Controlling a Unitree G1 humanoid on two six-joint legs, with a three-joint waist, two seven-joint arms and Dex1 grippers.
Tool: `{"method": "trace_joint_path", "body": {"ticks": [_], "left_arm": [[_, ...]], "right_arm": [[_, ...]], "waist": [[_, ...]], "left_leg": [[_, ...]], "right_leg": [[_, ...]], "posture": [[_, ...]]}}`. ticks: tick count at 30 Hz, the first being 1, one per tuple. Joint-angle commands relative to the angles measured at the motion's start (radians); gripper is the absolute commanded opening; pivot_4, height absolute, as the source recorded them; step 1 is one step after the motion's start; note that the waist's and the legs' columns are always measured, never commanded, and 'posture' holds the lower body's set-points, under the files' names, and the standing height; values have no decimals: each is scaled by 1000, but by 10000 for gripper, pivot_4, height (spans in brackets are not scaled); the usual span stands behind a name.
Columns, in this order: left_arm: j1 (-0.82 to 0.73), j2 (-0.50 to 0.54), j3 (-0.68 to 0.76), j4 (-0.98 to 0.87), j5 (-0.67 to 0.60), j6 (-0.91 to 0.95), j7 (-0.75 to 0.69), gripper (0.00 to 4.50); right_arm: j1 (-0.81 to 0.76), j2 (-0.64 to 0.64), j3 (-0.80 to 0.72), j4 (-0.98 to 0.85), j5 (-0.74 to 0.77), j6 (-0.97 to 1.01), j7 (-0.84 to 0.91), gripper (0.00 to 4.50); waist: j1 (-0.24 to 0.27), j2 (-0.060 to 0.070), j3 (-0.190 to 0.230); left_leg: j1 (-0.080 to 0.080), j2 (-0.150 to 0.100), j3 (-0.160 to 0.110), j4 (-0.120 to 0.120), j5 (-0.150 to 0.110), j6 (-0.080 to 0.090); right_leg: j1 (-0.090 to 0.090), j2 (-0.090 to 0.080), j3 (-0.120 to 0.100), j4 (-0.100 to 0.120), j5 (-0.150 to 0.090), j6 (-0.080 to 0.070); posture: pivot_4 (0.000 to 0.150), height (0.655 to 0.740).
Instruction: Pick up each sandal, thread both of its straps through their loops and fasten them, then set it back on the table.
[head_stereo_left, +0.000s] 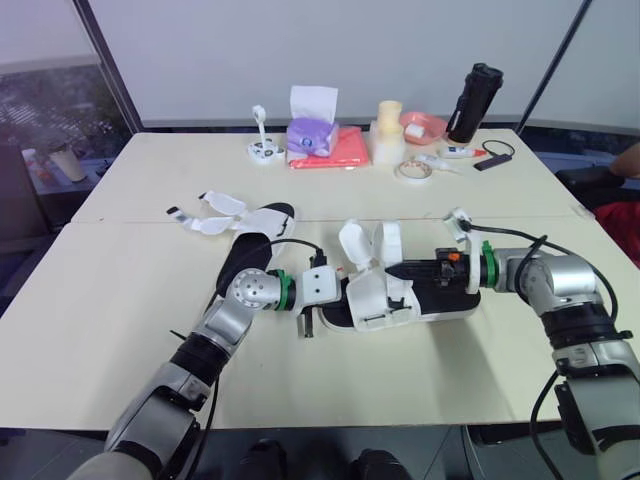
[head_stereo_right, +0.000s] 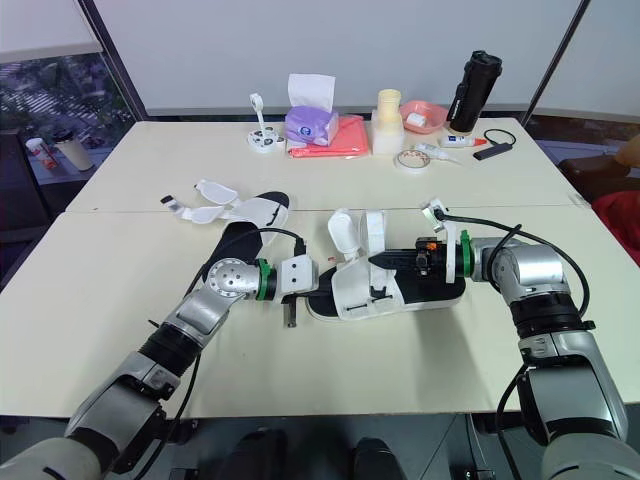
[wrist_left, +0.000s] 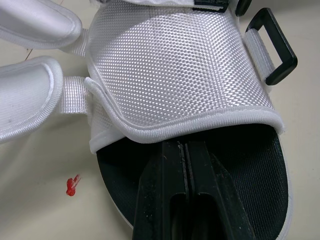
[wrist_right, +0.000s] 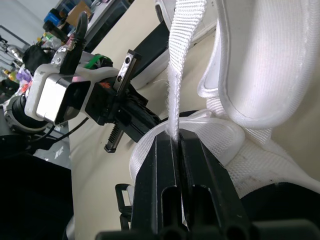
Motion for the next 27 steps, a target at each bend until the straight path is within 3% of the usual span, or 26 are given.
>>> {"method": "trace_joint_path", "body": {"ticks": [1, 12, 27], "left_arm": [[21, 11, -10, 40, 36, 23, 5, 0], [19, 5, -13, 52, 40, 19, 15, 0], [24, 4, -19, 60, 52, 5, 27, 0]], "right_arm": [[4, -3, -11, -5, -13, 5, 14, 513], [-4, -46, -6, 4, -37, 12, 71, 513], [-57, -50, -48, -3, 25, 198, 105, 513]], "waist": [[0, 0, 0], [1, 0, 0], [1, 0, 0]], "left_leg": [[0, 0, 0, 0, 0, 0], [0, 0, 0, 0, 0, 0], [0, 0, 0, 0, 0, 0]], "right_leg": [[0, 0, 0, 0, 0, 0], [0, 0, 0, 0, 0, 0], [0, 0, 0, -1, 0, 0]], "posture": [[1500, 7400], [1500, 7400], [1500, 7400]]}}
